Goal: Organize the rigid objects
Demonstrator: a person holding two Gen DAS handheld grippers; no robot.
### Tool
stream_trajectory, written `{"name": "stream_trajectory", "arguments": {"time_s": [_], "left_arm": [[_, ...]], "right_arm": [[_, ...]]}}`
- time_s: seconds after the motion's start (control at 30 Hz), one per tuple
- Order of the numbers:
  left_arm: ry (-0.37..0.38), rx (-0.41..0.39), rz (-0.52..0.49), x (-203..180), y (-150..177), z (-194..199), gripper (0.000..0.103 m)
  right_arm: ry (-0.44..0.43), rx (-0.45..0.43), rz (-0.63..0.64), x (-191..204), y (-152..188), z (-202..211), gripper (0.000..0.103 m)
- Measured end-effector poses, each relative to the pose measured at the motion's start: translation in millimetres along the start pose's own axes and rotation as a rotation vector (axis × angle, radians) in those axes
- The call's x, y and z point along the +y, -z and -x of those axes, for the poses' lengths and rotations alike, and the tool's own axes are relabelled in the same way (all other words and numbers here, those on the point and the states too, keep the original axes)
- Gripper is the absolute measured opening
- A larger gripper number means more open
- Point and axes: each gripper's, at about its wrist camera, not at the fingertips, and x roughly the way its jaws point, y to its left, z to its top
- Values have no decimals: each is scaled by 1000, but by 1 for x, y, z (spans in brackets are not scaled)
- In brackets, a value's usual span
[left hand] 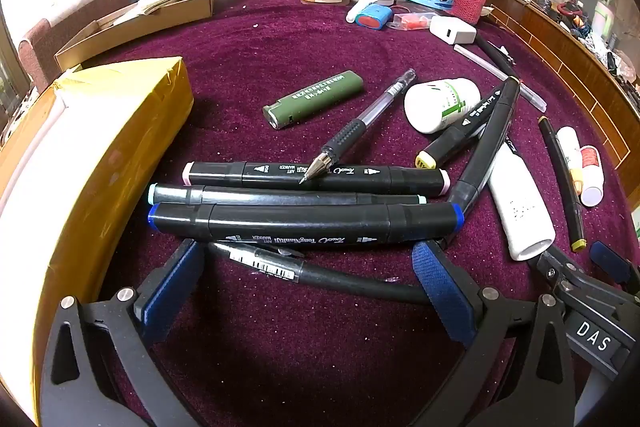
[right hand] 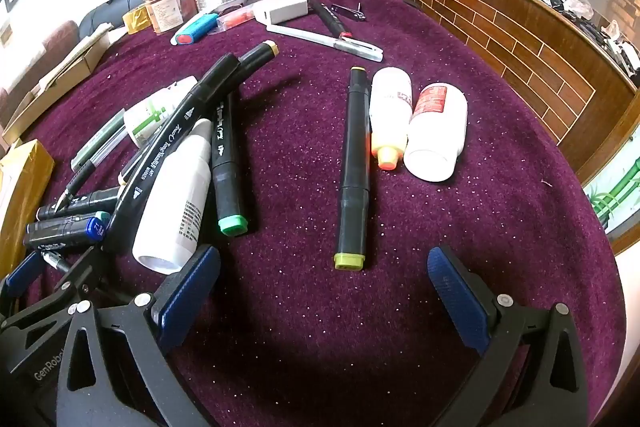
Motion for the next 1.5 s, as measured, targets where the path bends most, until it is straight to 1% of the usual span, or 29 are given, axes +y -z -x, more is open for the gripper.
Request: {"name": "stream_trajectory", "arguments": {"time_s": [0.87, 1.07, 1.13, 1.2, 1.27, 1.3, 1.4, 1.5], "left_arm": [[0, 0, 0, 0, 0, 0, 103], [6, 5, -2, 1, 0, 0, 103], [51, 53, -57, 3, 2, 4, 103], [100, 107, -118, 11, 13, 16, 103], [114, 83, -156, 11, 28, 25, 103], [119, 80, -159, 12, 33, 27, 103], [90, 78, -150, 9, 39, 31, 103], [66, 81, -146, 7, 41, 33, 103]], "right_arm": [[5, -12, -5, 1, -3, -1, 102], [-17, -5, 20, 0, -3, -2, 102], [-34, 15, 39, -1, -4, -2, 102], [-34, 34, 46, -1, -6, -3, 102], [-34, 42, 48, -1, -6, -3, 102], [-32, 39, 46, -1, -5, -3, 102], [-24, 38, 43, 0, -5, -3, 102], [-16, 57, 40, 0, -5, -2, 101]]}}
